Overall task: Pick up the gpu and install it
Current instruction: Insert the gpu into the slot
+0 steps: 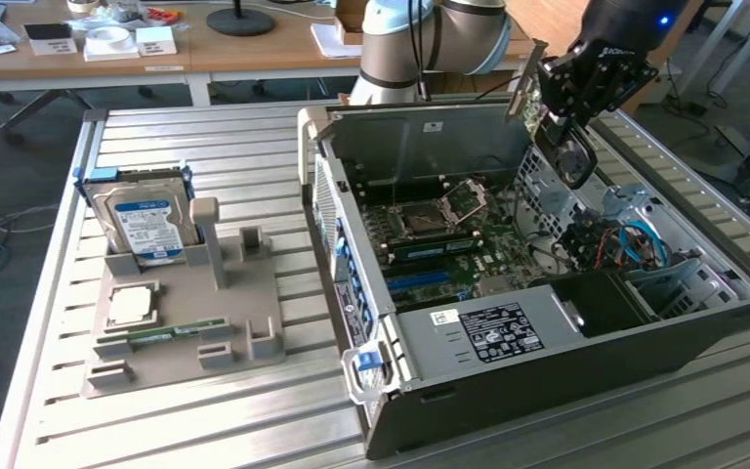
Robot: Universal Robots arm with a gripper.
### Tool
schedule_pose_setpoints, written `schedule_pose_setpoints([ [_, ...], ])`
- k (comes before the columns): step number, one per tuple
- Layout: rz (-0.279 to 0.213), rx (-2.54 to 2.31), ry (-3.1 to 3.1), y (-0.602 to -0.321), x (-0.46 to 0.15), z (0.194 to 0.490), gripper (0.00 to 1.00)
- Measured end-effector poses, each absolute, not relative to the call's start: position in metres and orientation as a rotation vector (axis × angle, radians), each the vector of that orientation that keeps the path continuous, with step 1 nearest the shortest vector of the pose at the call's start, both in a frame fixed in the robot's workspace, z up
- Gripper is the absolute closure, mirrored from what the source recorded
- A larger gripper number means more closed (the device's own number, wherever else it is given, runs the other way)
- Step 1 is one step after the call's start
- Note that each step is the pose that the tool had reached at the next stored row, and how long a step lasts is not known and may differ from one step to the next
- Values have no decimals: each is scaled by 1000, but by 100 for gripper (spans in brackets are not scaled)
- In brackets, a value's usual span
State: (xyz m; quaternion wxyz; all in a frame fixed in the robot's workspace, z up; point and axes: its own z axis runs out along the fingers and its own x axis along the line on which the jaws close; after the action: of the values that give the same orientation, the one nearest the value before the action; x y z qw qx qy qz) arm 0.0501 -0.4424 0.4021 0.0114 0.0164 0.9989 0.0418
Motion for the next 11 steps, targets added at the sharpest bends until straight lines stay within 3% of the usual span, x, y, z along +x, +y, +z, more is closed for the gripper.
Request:
schedule_pose_setpoints([
  [11,132,-128,3118,-442,50,402,73],
])
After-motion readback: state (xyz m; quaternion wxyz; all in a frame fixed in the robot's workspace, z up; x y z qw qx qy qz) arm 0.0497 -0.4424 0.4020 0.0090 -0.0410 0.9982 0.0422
